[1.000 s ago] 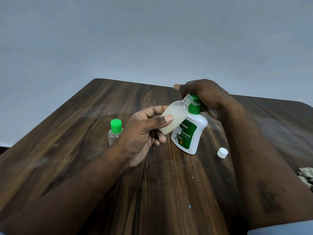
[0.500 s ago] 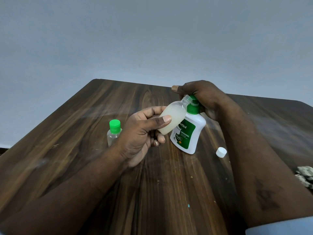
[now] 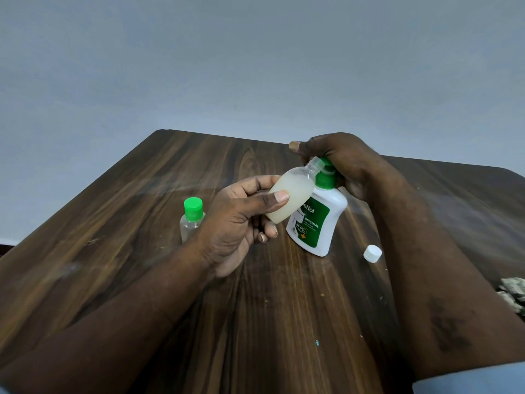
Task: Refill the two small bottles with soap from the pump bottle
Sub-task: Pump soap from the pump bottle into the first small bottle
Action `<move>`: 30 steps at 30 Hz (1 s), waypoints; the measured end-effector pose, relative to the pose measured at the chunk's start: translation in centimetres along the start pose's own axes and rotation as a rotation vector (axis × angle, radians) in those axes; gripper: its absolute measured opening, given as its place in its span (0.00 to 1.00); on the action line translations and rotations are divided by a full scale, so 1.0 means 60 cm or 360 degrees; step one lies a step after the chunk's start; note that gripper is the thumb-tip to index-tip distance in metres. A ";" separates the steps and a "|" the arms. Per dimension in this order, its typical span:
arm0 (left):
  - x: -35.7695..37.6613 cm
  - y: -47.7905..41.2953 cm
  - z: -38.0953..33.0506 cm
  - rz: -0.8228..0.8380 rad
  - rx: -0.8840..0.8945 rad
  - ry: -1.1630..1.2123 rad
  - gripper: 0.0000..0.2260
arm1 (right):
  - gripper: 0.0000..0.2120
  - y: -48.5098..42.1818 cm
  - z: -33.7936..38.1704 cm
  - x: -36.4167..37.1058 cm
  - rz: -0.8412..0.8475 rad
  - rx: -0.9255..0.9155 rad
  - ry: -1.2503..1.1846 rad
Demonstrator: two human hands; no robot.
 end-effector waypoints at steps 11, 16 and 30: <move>0.000 0.001 -0.003 -0.0009 0.0007 -0.0001 0.18 | 0.13 -0.002 -0.002 -0.002 -0.0003 0.0006 -0.0033; 0.000 0.001 -0.001 -0.0008 -0.0003 0.0000 0.16 | 0.14 -0.007 -0.007 0.003 0.0044 0.0013 -0.0055; 0.000 0.002 -0.002 -0.0013 0.0002 -0.0009 0.19 | 0.13 -0.008 -0.004 0.001 0.0006 -0.0005 0.0012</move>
Point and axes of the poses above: each hand's wrist, its own y-axis away from the middle knuckle, its own x-axis out of the palm, z = x × y, the point moved 10 cm from there along -y, towards the middle knuckle, and after that the axes turned 1 degree about z, right-handed, at the moved point
